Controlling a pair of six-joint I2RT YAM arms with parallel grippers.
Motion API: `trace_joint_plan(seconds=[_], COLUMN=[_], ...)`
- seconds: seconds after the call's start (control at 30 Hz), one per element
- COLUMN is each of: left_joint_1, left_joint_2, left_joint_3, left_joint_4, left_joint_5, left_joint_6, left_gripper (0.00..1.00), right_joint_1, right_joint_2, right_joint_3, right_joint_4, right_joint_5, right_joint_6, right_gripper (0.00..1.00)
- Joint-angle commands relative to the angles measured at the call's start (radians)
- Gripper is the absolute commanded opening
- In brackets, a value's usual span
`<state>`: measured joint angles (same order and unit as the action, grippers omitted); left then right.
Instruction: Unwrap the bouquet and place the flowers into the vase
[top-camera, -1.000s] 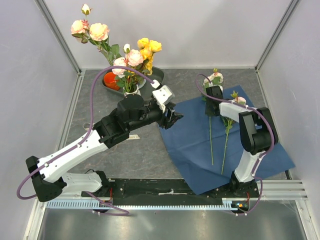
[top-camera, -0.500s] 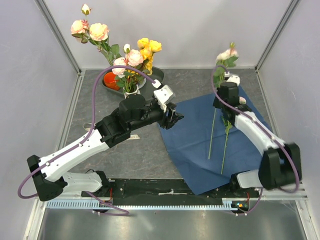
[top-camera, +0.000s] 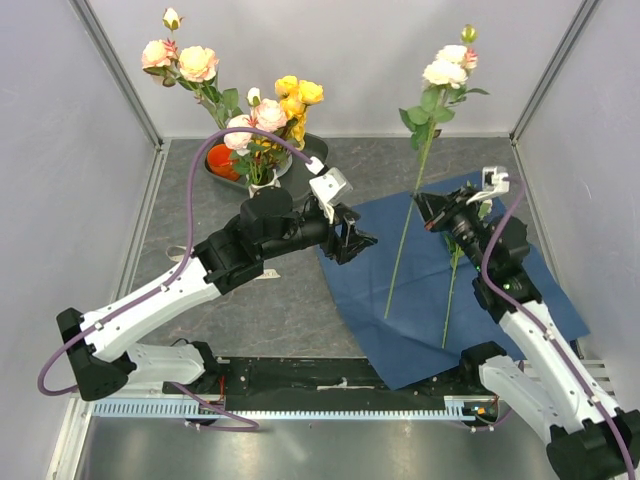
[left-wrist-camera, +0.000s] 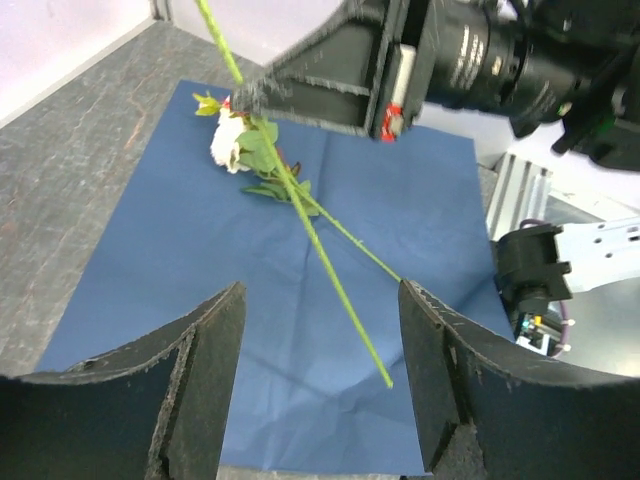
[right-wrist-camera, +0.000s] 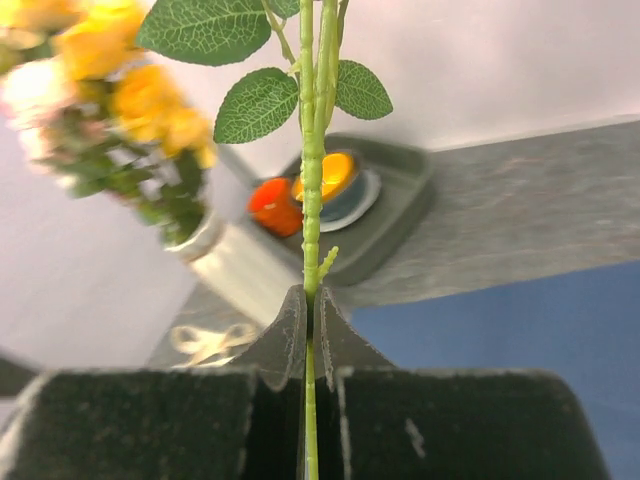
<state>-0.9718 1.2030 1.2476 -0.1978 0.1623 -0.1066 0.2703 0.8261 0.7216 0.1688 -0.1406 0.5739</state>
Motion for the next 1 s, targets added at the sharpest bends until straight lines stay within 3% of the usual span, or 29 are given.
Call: trace_joint_plan(seconds=[0.0, 0.2, 0.37, 0.63, 0.97], left_joint_1=[0.001, 0.038, 0.1, 0.174, 0.257], left_joint_2=[-0.04, -0.034, -0.036, -0.02, 0.023], left_joint_3=[-0.011, -0.04, -0.068, -0.085, -0.119], left_joint_4=[0.101, 0.184, 0.277, 0.319, 0.454], left_joint_5=[0.1, 0.236, 0.351, 0.376, 0.523], left_joint_6=[-0.09, -0.185, -0.287, -0.367, -0.485], left_gripper=[0.69, 0.75, 0.75, 0.64, 0.54], right_joint_1=[0.085, 0.22, 0.28, 0.355, 0.411], right_joint_2=[-0.103, -0.136, -0.111, -0.104, -0.082], right_joint_3=[-0.095, -0.047, -0.045, -0.067, -0.06], right_joint_4=[0.256, 0.195, 0.19, 0.212, 0.196], right_joint_5=[-0.119, -0.105, -0.154, -0.159, -0.148], right_joint_6=[0.127, 0.04, 0.004, -0.023, -0.085], right_gripper=[0.0, 0.0, 0.0, 0.0, 0.0])
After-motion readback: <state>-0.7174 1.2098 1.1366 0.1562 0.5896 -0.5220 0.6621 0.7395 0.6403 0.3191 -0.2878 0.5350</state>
